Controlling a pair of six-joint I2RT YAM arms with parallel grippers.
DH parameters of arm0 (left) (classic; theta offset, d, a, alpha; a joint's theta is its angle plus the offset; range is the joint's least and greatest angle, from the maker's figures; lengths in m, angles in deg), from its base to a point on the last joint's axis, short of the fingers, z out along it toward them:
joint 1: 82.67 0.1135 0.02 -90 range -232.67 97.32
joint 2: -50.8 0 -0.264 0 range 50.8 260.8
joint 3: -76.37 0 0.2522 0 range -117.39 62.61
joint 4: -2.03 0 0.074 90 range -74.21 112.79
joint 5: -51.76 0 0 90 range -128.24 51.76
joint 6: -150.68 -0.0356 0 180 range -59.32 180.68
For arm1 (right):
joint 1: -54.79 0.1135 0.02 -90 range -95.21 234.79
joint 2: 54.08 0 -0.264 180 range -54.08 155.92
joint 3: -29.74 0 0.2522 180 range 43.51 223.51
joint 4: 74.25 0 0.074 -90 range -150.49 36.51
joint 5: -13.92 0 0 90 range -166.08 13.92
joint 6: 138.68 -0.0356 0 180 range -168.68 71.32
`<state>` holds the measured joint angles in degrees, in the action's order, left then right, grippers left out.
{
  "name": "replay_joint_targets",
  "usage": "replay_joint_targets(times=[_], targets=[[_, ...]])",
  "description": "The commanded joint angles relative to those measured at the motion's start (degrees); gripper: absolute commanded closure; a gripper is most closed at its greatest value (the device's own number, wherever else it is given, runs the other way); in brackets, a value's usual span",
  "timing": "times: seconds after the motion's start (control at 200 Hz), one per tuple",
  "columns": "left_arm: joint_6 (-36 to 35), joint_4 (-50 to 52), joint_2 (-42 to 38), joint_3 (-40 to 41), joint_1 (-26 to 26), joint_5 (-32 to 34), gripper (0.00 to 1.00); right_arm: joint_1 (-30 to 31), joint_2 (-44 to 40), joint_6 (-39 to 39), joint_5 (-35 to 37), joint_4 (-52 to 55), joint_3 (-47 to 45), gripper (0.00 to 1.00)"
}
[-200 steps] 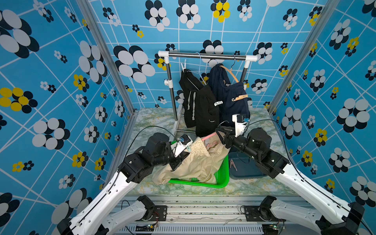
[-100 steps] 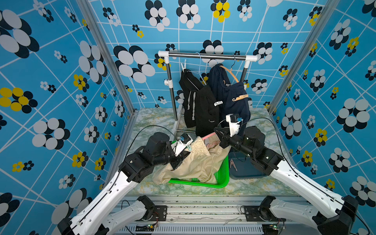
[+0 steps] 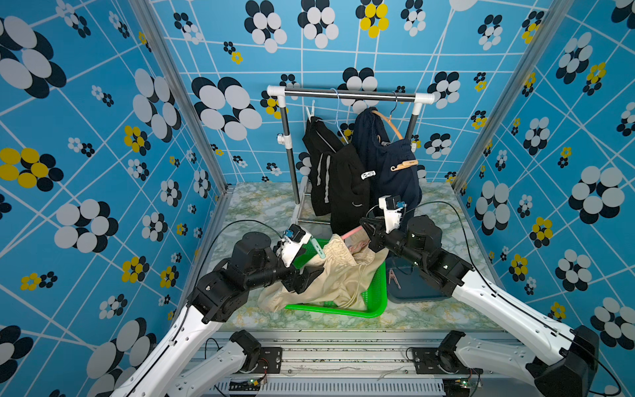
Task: Remove the clothespins securing shorts to the hanger
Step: Remove the clothespin from the hanger.
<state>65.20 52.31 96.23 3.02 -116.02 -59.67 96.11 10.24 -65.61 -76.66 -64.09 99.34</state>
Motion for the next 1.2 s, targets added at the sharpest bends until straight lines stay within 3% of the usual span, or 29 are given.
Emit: replay_joint_targets(times=[0.0,0.19,0.315,0.595,0.835,1.04,1.195], targets=[[12.76,-8.67,-1.79,2.32,3.80,-5.23,0.10,0.00,0.11,-1.06,-0.16,-5.31,0.08,1.00],[27.20,-21.57,-0.68,5.74,11.02,-13.46,0.10,0.07,-0.04,-1.01,-0.30,-4.76,0.18,1.00],[33.77,-25.57,2.16,6.50,13.08,-17.81,0.10,0.00,-0.60,-0.77,0.22,-4.49,-0.27,1.00],[36.64,-25.40,5.86,6.65,13.29,-22.45,0.11,-0.04,-0.94,-0.52,0.39,-4.31,-0.55,1.00],[41.54,-32.80,7.94,9.37,13.28,-27.49,0.28,0.02,-0.90,-0.25,0.58,-3.73,-0.51,1.00],[42.95,-34.76,8.30,10.37,13.28,-28.58,0.33,-0.01,-1.14,-0.13,0.85,-3.22,-0.57,1.00],[42.61,-34.59,8.14,10.64,13.35,-28.32,0.46,0.02,-1.06,-0.04,1.02,-3.08,-0.57,1.00]])
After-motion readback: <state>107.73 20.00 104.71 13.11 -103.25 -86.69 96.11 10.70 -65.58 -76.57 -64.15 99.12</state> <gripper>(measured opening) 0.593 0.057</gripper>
